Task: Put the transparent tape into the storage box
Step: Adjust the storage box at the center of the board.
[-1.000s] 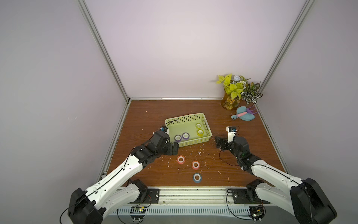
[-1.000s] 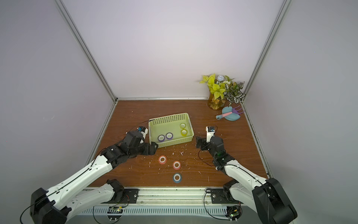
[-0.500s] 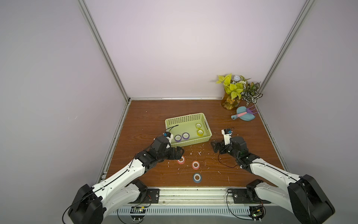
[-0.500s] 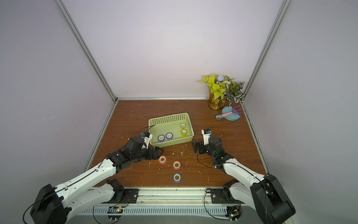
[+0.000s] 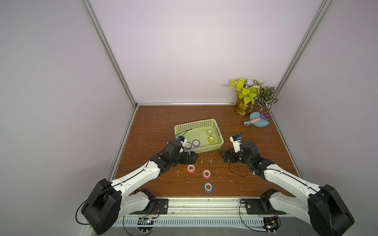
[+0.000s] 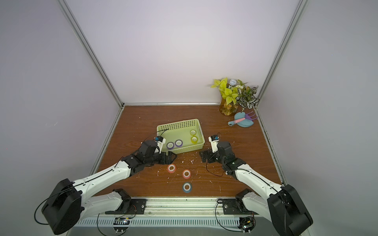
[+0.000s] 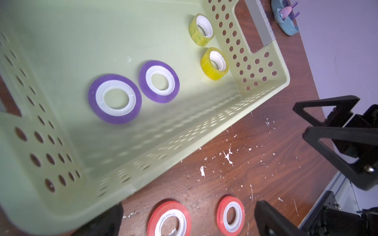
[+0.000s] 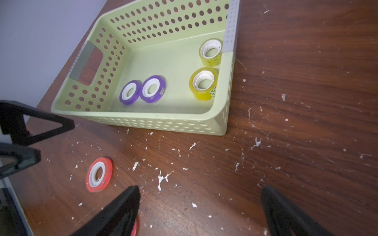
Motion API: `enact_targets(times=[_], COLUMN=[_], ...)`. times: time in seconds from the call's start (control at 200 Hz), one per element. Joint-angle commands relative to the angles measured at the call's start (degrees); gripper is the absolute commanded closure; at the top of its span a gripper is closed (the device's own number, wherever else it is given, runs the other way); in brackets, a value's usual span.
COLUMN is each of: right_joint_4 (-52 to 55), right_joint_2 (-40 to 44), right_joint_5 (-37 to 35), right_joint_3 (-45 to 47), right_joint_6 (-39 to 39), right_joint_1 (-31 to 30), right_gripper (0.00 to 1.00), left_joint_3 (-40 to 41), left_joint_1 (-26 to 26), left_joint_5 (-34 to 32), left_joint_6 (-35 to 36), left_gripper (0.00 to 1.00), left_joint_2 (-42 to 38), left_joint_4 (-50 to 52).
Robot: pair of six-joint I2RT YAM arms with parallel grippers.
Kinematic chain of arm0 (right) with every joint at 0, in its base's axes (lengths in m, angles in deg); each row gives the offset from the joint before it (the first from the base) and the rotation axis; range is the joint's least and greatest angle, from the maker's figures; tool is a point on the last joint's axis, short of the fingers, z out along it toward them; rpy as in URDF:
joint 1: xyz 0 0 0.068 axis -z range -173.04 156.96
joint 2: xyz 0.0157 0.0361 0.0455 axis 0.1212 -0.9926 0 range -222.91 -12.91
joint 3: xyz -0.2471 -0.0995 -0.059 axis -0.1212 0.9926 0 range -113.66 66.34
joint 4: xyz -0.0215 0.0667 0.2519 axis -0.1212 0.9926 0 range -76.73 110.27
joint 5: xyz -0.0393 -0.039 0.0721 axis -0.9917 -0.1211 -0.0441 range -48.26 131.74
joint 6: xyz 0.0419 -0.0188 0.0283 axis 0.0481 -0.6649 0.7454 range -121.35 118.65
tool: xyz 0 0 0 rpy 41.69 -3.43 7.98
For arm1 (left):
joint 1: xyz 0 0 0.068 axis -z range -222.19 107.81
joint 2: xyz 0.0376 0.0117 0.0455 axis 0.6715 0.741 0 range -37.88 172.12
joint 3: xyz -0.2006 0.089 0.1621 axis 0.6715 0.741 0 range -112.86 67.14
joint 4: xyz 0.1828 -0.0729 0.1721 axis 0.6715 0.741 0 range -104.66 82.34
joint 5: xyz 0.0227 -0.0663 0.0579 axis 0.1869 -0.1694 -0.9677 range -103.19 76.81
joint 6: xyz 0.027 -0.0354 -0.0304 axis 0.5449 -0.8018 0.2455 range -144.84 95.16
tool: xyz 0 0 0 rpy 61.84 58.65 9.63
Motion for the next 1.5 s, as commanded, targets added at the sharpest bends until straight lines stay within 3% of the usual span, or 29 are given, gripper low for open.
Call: enact_targets(times=[0.0,0.22,0.475,1.221,1.496], right_joint_4=[2.33,2.3,5.36,6.11,11.86], right_joint_2=[-0.38,-1.37,-7.03,-21.31,-18.54], right_joint_5=[1.4,0.61,-6.86,-11.16,-8.32], right_joint_3=[-2.28,-3.61,-8.59,-20.11,-21.07], right_joint_6=[0.48,1.47,2.2,3.71,-1.35], right_joint_1=[-0.74,-0.85,-0.85,0.65,0.61], right_gripper=[0.01,0.01,0.01,0.01,0.01], left_joint_3=[-2.57,-4.32,-7.25,-12.54,-11.74], left_joint_1=[-1.22,-2.43,-3.34,-6.26,-6.24], left_joint_5=[-0.76,-0.19,1.18,5.19,6.29], left_joint_6=[2.69,3.9,5.18,7.7,6.69], left_gripper=[0.0,0.0,0.0,0.0,0.0], left_joint_2=[1.86,5.21,8.52,14.9,9.37], left_joint_4=[-2.19,-4.0,-4.09,-4.17,-3.39])
